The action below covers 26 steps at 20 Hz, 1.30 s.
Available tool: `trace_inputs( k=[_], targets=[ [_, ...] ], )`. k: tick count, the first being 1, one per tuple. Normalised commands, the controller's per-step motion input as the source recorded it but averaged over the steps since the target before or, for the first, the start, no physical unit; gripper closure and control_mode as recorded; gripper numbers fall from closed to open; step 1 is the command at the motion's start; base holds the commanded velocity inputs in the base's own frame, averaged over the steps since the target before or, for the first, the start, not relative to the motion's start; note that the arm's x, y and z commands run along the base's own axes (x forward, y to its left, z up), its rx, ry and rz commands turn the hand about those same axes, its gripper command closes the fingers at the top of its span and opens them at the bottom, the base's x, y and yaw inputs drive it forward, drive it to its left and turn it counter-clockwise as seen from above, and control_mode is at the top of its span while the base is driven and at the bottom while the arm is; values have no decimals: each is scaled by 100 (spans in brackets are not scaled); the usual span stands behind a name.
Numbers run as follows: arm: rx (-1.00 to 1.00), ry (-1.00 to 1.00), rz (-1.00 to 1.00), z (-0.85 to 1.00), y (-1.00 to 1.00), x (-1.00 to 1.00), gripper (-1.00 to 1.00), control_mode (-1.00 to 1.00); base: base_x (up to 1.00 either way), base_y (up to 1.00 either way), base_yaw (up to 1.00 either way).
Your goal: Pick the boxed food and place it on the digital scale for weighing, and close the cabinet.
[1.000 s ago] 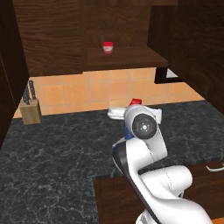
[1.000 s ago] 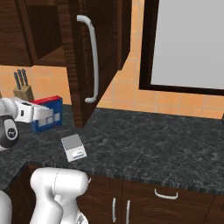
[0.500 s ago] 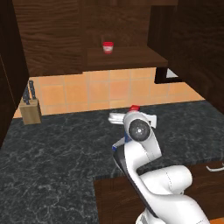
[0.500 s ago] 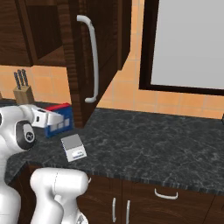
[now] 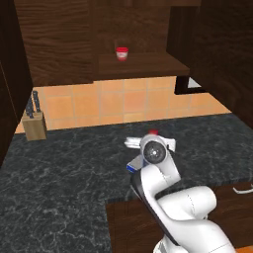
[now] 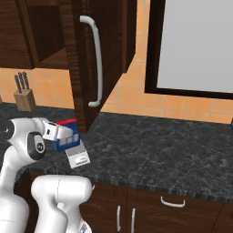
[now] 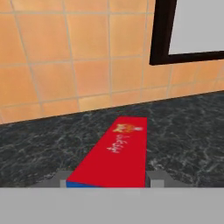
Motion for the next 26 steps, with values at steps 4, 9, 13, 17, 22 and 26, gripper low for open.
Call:
trace_inputs(
  k=[4, 9, 13, 17, 22, 26],
  targets=[
    [0, 2, -8, -50, -6, 20, 100, -100, 0, 0, 0],
    [-5, -22, -2, -50, 0, 28, 100, -100, 0, 0, 0],
    [-1, -13, -1, -29, 0, 9, 100, -100, 0, 0, 0],
    [0, 7, -2, -28, -4, 18, 100, -100, 0, 0, 0],
    [0, 0, -1, -30, -15, 16, 100, -100, 0, 0, 0],
    [0, -1, -1, -25, -10, 16, 100, -100, 0, 0, 0]
  ],
)
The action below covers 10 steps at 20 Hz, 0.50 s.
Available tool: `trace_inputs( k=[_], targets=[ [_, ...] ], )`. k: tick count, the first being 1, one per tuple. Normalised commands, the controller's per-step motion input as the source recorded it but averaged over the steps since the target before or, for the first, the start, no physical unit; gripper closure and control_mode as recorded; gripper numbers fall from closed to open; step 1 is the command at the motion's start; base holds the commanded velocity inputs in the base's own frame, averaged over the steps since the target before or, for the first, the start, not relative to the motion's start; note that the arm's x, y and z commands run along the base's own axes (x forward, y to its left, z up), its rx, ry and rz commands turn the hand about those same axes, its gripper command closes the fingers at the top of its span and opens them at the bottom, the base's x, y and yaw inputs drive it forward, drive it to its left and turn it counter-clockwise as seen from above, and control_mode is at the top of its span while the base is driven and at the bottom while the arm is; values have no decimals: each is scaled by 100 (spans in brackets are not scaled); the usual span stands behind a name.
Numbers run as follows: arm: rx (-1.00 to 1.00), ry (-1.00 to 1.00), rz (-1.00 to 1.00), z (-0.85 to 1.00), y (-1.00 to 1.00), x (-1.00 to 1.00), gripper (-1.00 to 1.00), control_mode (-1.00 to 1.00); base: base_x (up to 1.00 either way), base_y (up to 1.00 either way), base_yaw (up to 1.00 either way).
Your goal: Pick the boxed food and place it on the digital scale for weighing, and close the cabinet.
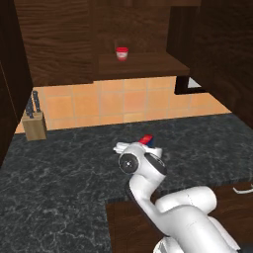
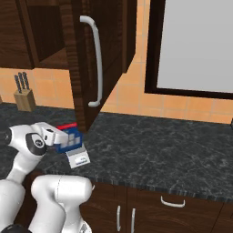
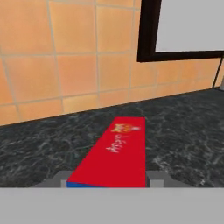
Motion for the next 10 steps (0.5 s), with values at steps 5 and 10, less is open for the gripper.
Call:
trace_inputs(
  k=[5, 10],
  targets=[
    [0, -15, 0, -22, -8, 35, 100, -100, 0, 0, 0],
    [0, -5, -2, -44, -18, 50, 100, -100, 0, 0, 0]
  ],
)
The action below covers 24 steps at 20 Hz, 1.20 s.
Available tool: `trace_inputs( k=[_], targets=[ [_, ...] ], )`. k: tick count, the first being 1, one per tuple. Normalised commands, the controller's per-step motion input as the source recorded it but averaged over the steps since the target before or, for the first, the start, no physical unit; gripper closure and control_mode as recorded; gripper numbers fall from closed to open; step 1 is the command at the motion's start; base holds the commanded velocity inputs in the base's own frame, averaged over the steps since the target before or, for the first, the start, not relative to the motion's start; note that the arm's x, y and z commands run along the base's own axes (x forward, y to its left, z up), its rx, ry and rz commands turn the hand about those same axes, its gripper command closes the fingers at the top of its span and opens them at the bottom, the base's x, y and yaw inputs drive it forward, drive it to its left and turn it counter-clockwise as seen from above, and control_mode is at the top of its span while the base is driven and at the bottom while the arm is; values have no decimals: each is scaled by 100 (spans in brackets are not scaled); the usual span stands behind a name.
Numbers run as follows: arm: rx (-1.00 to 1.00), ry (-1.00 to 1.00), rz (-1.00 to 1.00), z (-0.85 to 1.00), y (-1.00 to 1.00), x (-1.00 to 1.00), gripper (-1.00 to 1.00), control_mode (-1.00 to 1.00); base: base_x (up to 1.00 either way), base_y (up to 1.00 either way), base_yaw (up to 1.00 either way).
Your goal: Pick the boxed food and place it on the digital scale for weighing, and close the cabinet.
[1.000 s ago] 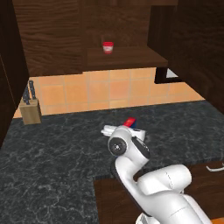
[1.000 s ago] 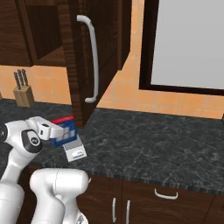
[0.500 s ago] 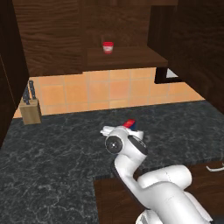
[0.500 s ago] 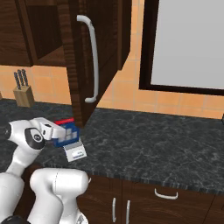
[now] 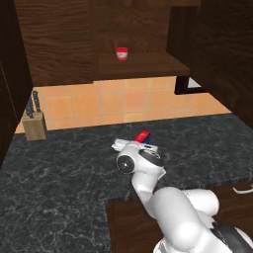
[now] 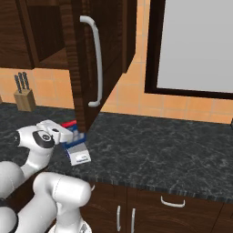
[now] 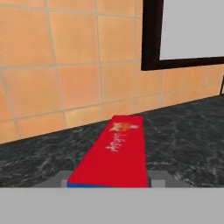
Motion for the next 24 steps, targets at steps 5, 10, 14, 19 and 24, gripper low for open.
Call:
trace_inputs(
  k=[5, 10, 14, 19, 24],
  targets=[
    [0, 0, -10, -37, -2, 5, 100, -100, 0, 0, 0],
    [0, 0, -10, -9, 0, -26, 100, -100, 0, 0, 0],
    [0, -9, -9, -1, 0, -3, 100, -100, 0, 0, 0],
    [0, -9, -6, 0, -2, -5, 100, -100, 0, 0, 0],
    [0, -1, -7, 0, -1, -27, 100, -100, 0, 0, 0]
  ],
)
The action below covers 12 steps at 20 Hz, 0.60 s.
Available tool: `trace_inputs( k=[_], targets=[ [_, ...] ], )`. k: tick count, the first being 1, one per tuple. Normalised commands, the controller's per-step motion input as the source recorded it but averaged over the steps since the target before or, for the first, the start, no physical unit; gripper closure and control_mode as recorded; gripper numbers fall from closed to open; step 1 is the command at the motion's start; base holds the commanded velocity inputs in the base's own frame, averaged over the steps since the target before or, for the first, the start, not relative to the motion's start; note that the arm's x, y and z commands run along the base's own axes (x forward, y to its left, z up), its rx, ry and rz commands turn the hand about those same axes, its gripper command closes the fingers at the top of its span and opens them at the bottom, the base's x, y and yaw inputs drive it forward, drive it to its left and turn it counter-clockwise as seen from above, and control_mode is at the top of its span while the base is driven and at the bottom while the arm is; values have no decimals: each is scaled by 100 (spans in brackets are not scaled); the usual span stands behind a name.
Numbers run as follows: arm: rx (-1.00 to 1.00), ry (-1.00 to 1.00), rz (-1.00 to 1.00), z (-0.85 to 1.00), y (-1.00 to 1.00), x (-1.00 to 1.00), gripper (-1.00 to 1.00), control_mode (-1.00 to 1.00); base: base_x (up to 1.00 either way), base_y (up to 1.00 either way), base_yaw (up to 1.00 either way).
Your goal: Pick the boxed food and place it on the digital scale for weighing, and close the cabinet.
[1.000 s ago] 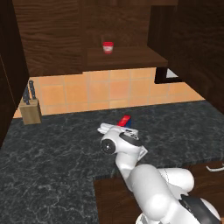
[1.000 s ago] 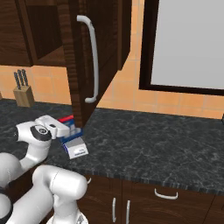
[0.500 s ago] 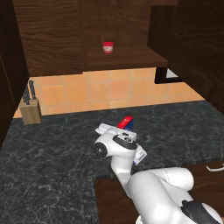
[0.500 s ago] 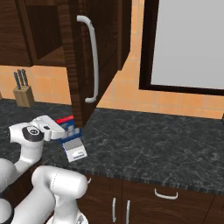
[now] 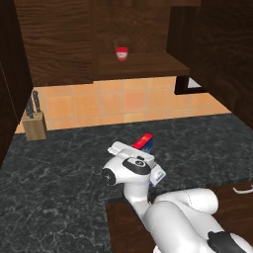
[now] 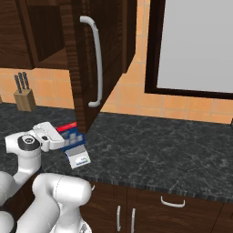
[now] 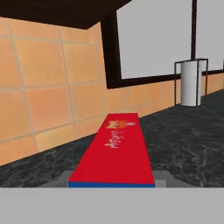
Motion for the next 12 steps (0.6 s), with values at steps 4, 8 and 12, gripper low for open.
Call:
trace_inputs(
  k=[4, 8, 12],
  targets=[
    [0, 1, -5, 0, -1, -1, 100, -100, 0, 0, 0],
    [0, 0, -1, 0, -23, 1, 100, -100, 0, 0, 0],
    [0, 0, 0, -14, -6, 1, 100, -100, 0, 0, 0]
  ],
)
